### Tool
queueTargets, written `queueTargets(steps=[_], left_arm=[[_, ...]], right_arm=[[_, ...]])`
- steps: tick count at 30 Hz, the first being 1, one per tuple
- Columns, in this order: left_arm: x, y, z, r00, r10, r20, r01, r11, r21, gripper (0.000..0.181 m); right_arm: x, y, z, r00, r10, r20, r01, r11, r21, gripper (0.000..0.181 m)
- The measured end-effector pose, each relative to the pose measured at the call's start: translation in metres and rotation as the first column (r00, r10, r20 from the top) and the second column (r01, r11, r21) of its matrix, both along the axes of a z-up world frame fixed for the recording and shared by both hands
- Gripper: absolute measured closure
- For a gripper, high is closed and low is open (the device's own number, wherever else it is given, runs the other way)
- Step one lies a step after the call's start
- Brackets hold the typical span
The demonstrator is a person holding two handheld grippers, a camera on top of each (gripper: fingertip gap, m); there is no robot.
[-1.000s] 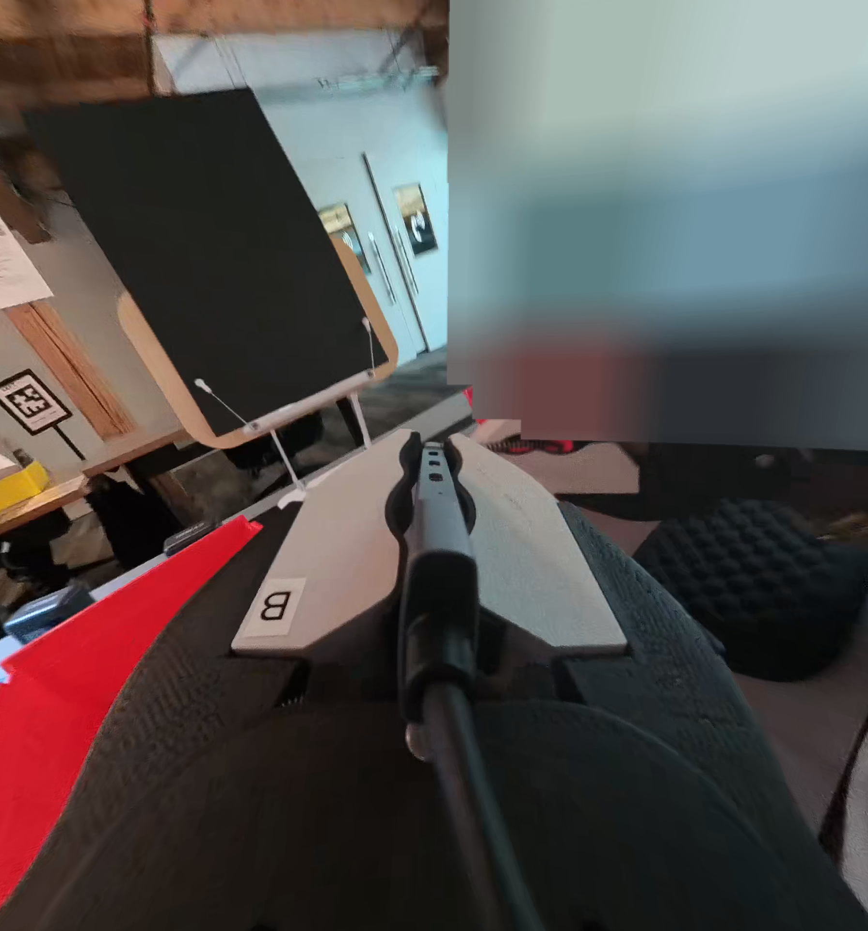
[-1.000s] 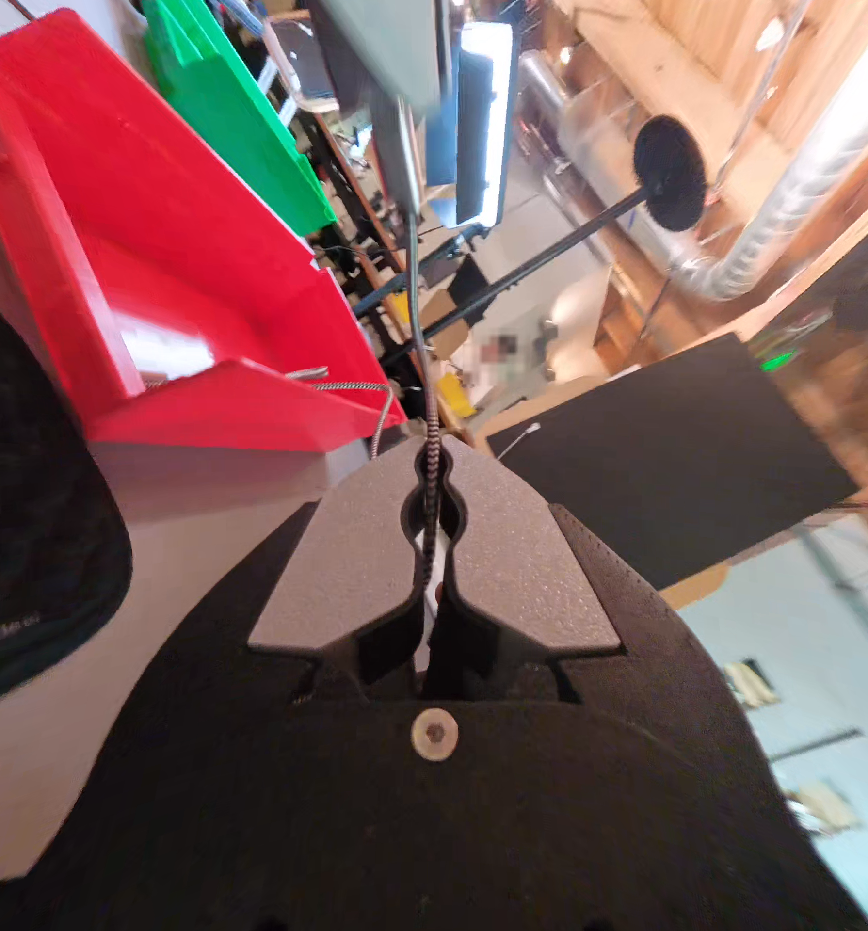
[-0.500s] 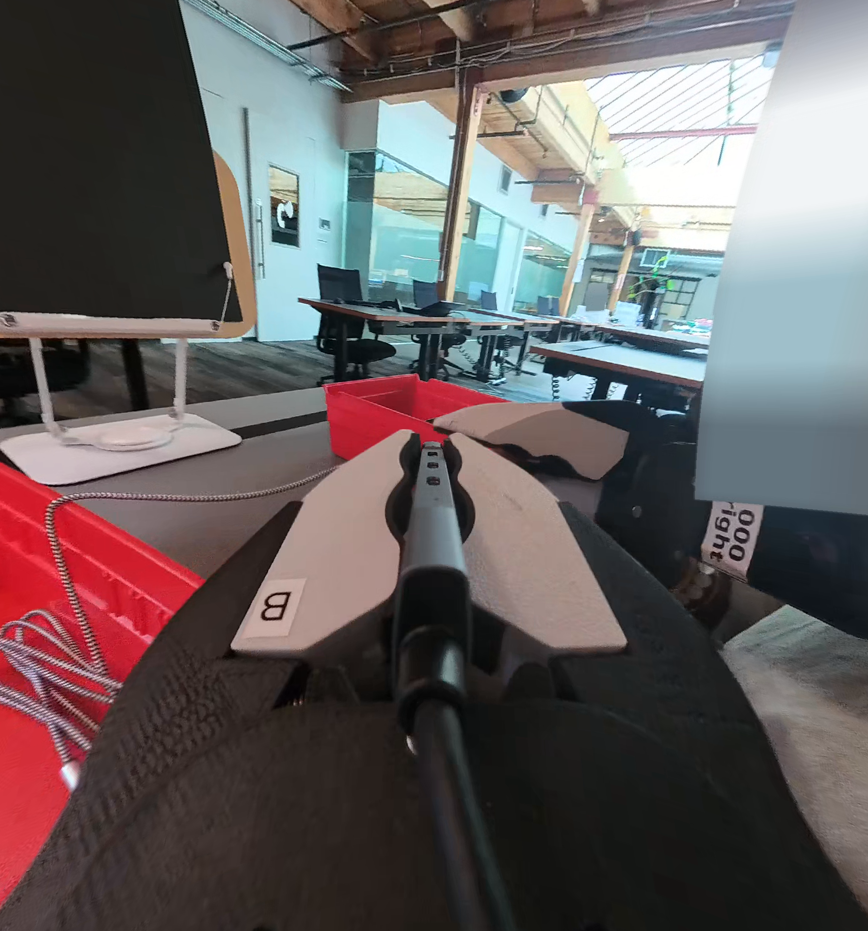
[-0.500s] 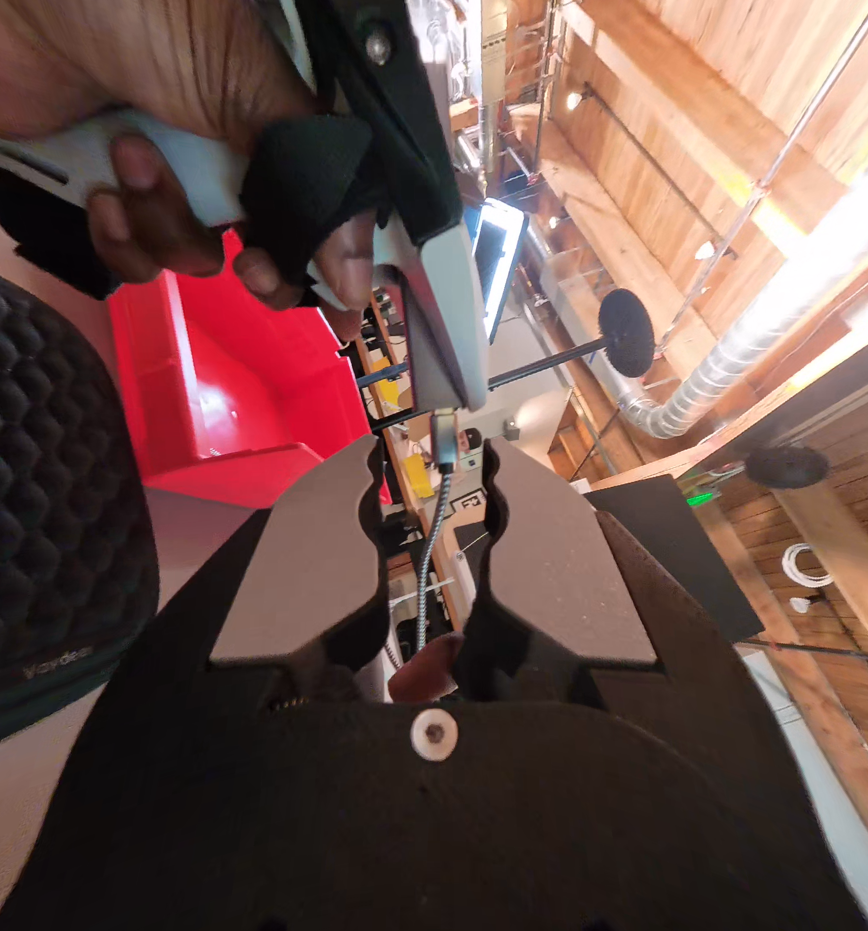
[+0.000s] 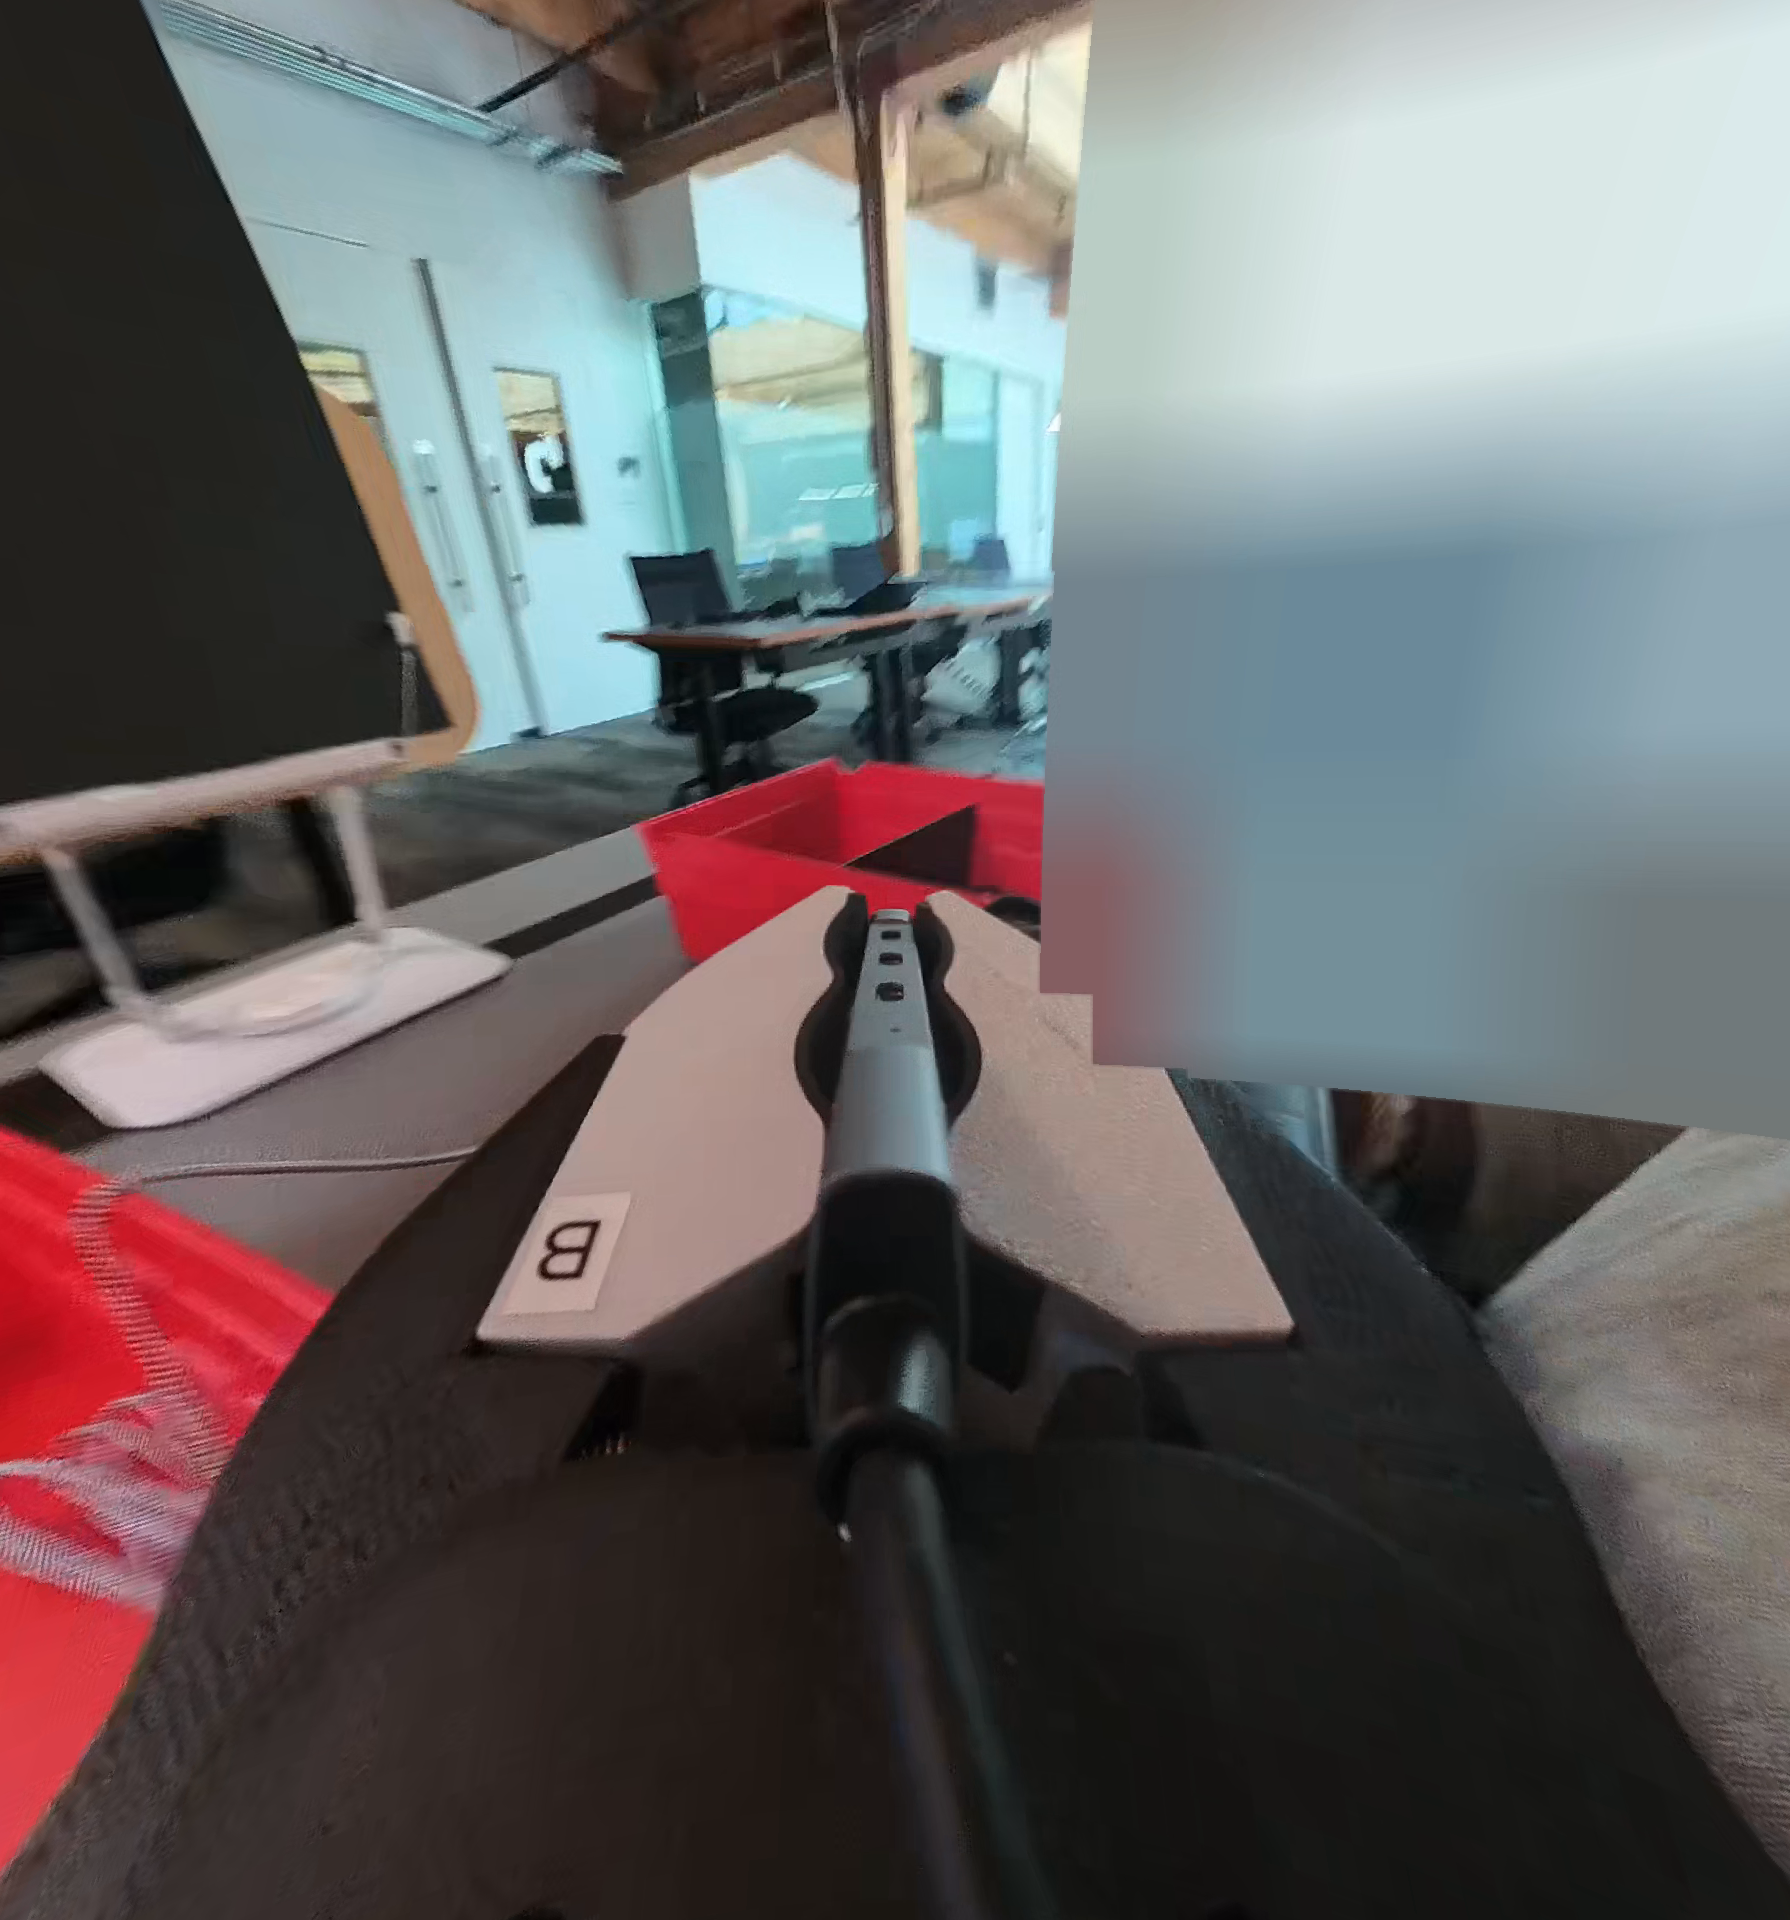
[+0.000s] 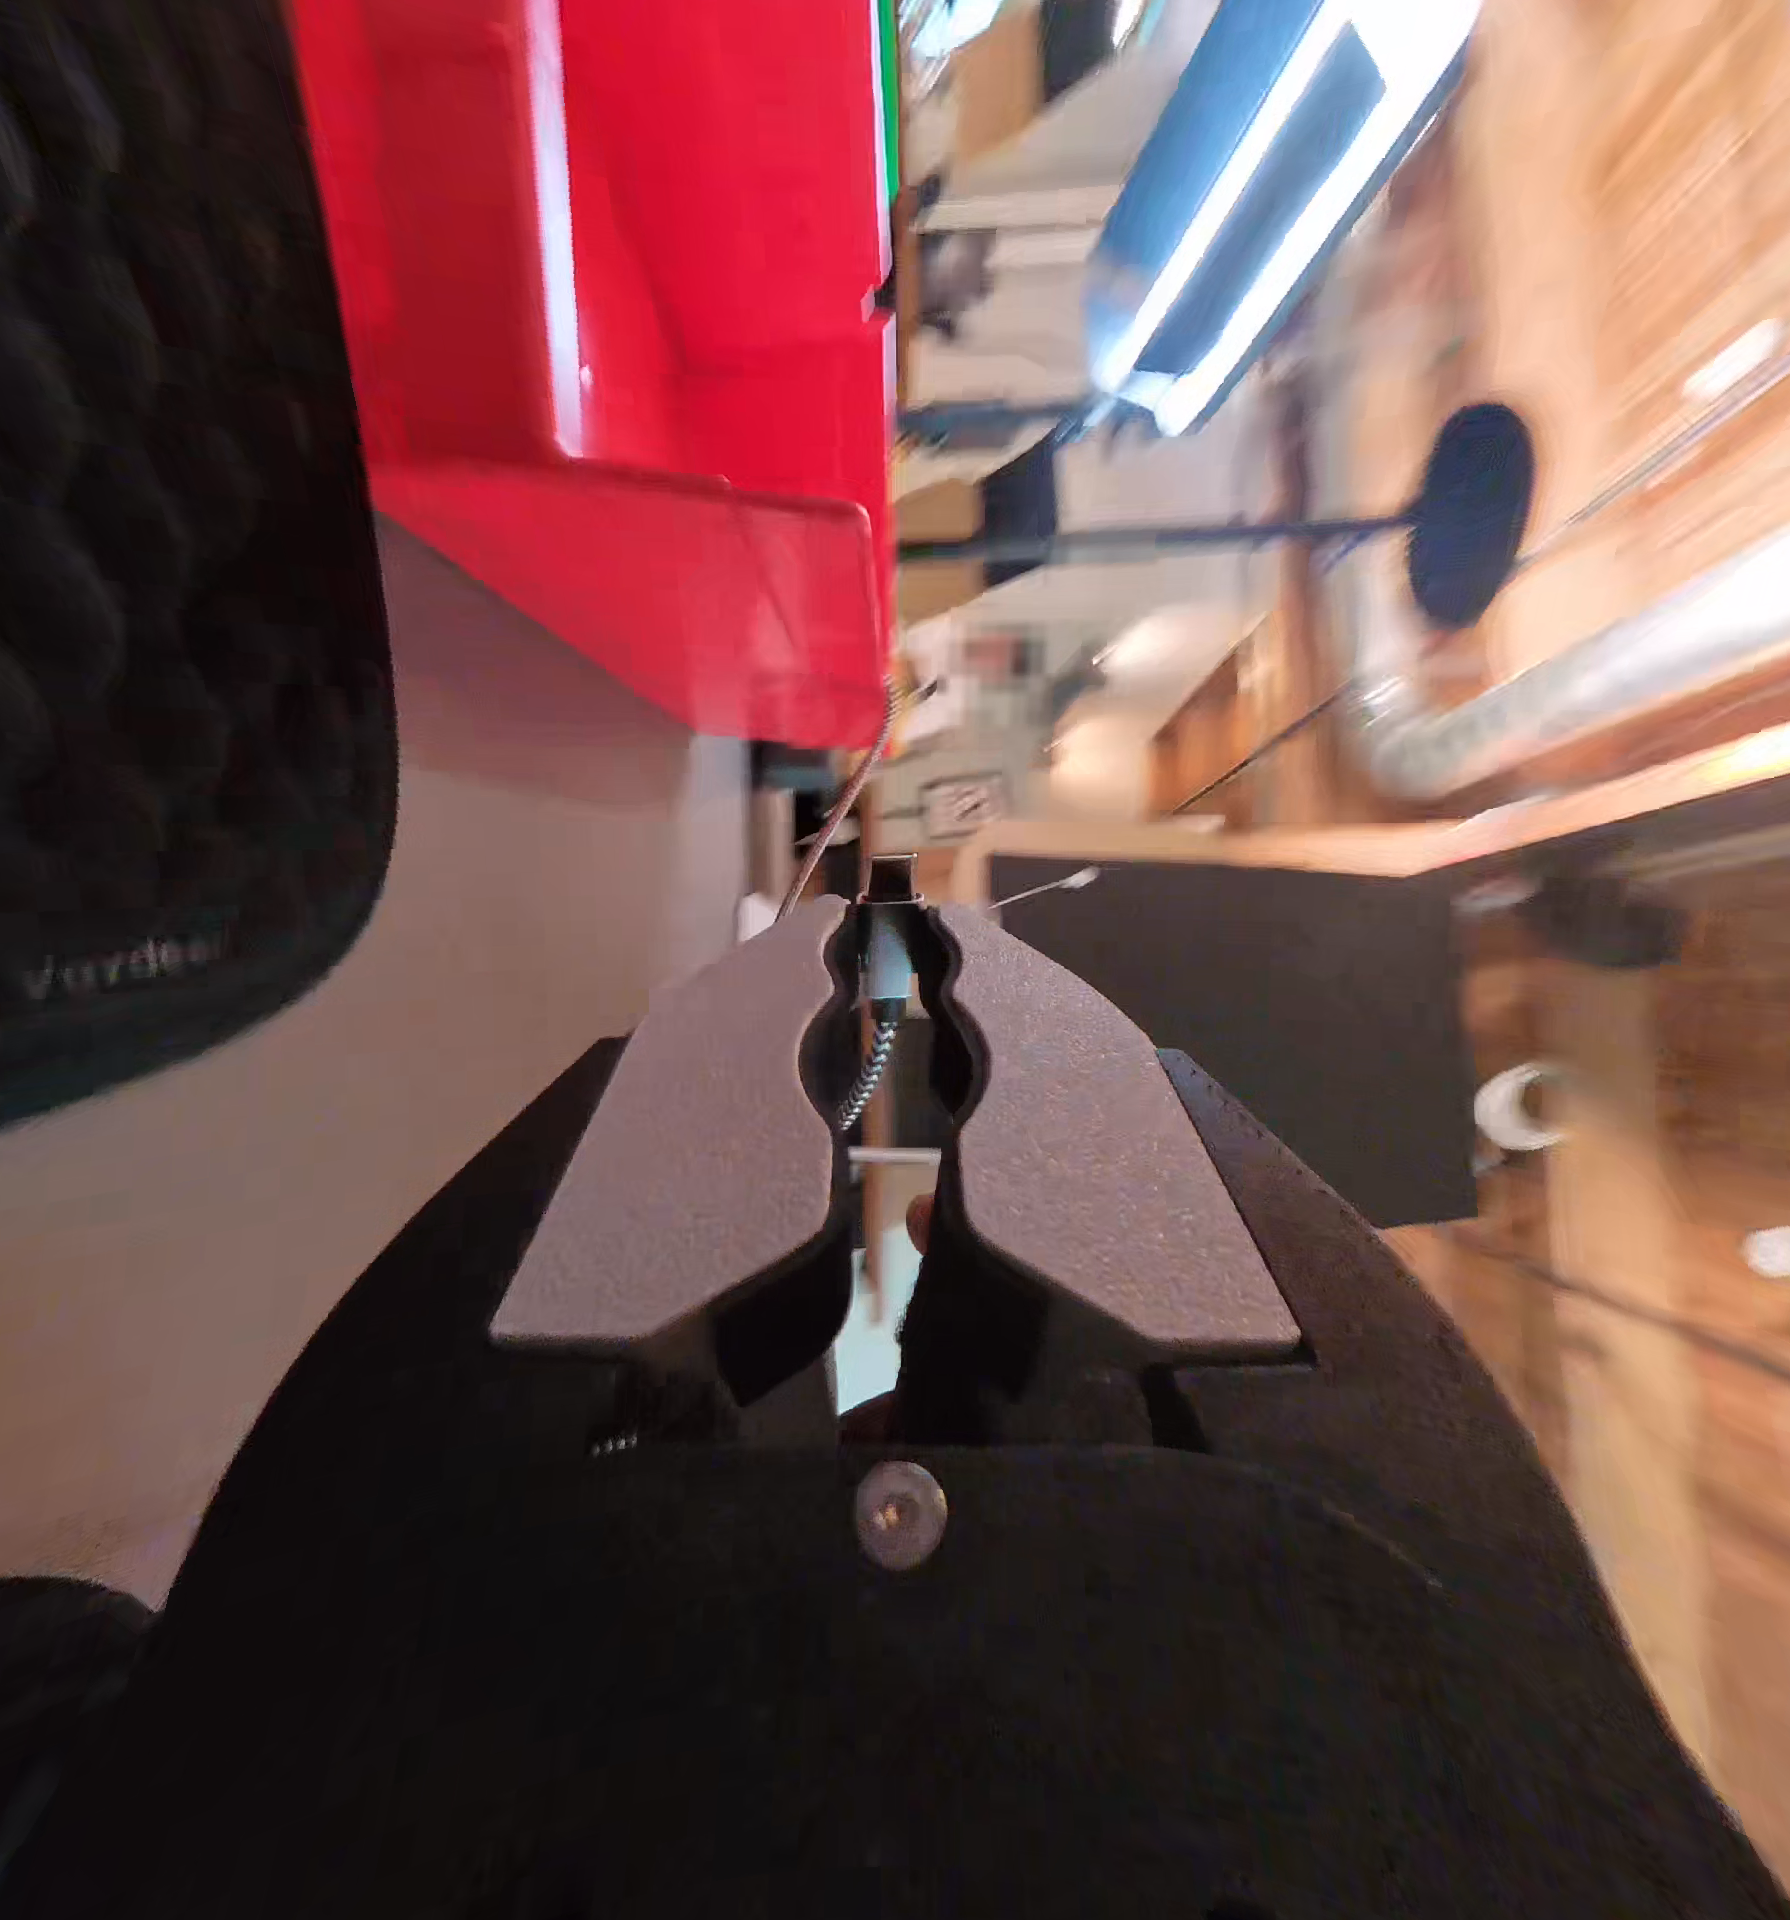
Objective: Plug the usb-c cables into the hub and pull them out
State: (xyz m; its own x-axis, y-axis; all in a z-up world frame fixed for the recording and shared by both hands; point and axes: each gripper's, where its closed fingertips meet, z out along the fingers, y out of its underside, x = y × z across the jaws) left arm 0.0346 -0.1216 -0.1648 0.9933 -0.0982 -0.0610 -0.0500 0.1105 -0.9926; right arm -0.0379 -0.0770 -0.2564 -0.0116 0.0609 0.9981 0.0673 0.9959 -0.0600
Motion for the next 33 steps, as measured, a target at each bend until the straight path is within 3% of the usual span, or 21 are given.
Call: queueTargets(steps=[1, 2, 4, 6, 9, 10, 12, 17, 24, 26, 29, 31, 33], left_arm=[[-0.010, -0.001, -0.001, 0.990, 0.099, -0.105, -0.103, 0.994, -0.038, 0.173], [-0.025, -0.006, 0.000, 0.961, 0.204, -0.186, -0.214, 0.976, -0.037, 0.173], [-0.033, -0.012, 0.004, 0.978, 0.177, -0.111, -0.180, 0.983, -0.024, 0.173], [-0.034, -0.010, -0.002, 0.995, 0.103, -0.005, -0.103, 0.994, -0.045, 0.173], [-0.030, -0.001, -0.015, 0.996, 0.087, -0.015, -0.088, 0.993, -0.083, 0.173], [-0.026, 0.001, -0.018, 0.997, 0.076, -0.029, -0.079, 0.993, -0.093, 0.173], [-0.019, 0.005, -0.021, 0.998, 0.051, -0.035, -0.054, 0.994, -0.097, 0.173], [-0.011, 0.007, -0.020, 0.999, 0.014, -0.033, -0.017, 0.998, -0.065, 0.173], [-0.012, 0.006, -0.022, 0.998, 0.024, -0.058, -0.027, 0.998, -0.051, 0.173], [-0.012, 0.006, -0.022, 0.999, 0.019, -0.050, -0.021, 0.999, -0.048, 0.173], [-0.012, 0.007, -0.024, 0.999, 0.011, -0.046, -0.013, 0.998, -0.054, 0.173], [-0.012, 0.008, -0.026, 0.999, 0.008, -0.043, -0.011, 0.998, -0.056, 0.173], [-0.011, 0.009, -0.026, 0.999, 0.001, -0.032, -0.003, 0.999, -0.054, 0.173]], right_arm=[[0.005, -0.002, 0.002, 0.999, 0.042, -0.032, -0.042, 0.999, -0.001, 0.172], [0.011, -0.006, 0.010, 0.996, 0.088, -0.032, -0.091, 0.987, -0.132, 0.171], [0.025, -0.010, 0.036, 0.978, 0.195, -0.073, -0.207, 0.886, -0.415, 0.171], [0.041, -0.012, 0.059, 0.936, 0.314, -0.157, -0.338, 0.685, -0.646, 0.171], [0.067, -0.009, 0.089, 0.840, 0.437, -0.323, -0.471, 0.289, -0.833, 0.171], [0.074, -0.004, 0.097, 0.813, 0.448, -0.372, -0.497, 0.200, -0.844, 0.171], [0.089, 0.001, 0.106, 0.761, 0.474, -0.442, -0.543, 0.093, -0.835, 0.171], [0.118, 0.001, 0.118, 0.663, 0.520, -0.539, -0.641, 0.022, -0.768, 0.171], [0.131, 0.002, 0.122, 0.649, 0.527, -0.549, -0.654, 0.017, -0.756, 0.171], [0.127, 0.007, 0.123, 0.686, 0.493, -0.536, -0.633, 0.042, -0.773, 0.171], [0.112, 0.020, 0.121, 0.801, 0.387, -0.456, -0.546, 0.163, -0.822, 0.171], [0.107, 0.028, 0.123, 0.845, 0.327, -0.423, -0.496, 0.185, -0.848, 0.171], [0.111, 0.029, 0.130, 0.838, 0.320, -0.441, -0.510, 0.175, -0.842, 0.171]])
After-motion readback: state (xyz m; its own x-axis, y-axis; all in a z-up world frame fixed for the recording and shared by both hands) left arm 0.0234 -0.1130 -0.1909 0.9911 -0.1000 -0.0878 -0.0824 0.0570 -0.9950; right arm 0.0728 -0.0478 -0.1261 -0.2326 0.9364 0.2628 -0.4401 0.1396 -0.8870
